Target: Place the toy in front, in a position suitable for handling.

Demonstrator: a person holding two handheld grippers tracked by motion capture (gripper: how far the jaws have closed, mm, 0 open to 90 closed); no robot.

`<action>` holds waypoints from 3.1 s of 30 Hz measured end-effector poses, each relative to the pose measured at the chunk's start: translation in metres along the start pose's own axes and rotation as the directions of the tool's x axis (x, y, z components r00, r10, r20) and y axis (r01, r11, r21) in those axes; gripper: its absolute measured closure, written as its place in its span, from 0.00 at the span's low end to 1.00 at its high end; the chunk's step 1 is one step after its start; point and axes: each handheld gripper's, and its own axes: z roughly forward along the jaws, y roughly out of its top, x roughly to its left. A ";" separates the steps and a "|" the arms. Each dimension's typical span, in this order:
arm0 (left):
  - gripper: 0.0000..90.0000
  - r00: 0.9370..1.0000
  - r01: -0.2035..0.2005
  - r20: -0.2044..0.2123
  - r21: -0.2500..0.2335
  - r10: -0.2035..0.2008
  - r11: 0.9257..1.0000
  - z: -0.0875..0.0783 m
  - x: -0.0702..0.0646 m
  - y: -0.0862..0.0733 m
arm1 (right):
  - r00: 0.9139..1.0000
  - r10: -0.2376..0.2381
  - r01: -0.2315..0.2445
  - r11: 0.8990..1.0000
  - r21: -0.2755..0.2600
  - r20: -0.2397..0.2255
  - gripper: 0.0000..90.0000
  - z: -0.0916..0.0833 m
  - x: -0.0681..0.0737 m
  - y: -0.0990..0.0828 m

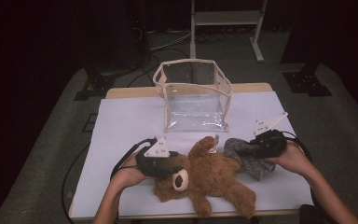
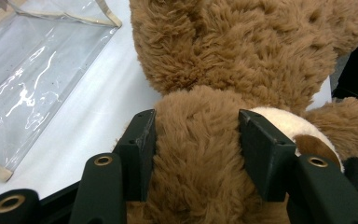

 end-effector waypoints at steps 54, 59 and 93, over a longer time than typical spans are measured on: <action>0.54 1.000 -0.001 -0.008 -0.003 0.001 1.000 0.007 -0.001 0.002 | 0.978 -0.205 0.205 0.979 0.002 -0.050 0.83 0.058 0.033 0.100; 0.54 1.000 0.004 -0.006 -0.008 -0.004 1.000 0.007 -0.001 0.001 | 0.976 -0.205 0.210 0.976 0.061 -0.075 0.83 0.077 0.032 0.099; 0.58 0.999 0.050 0.015 -0.027 -0.049 0.998 0.000 0.004 -0.003 | 0.985 -0.149 0.151 0.988 0.018 -0.081 0.83 0.039 0.034 0.059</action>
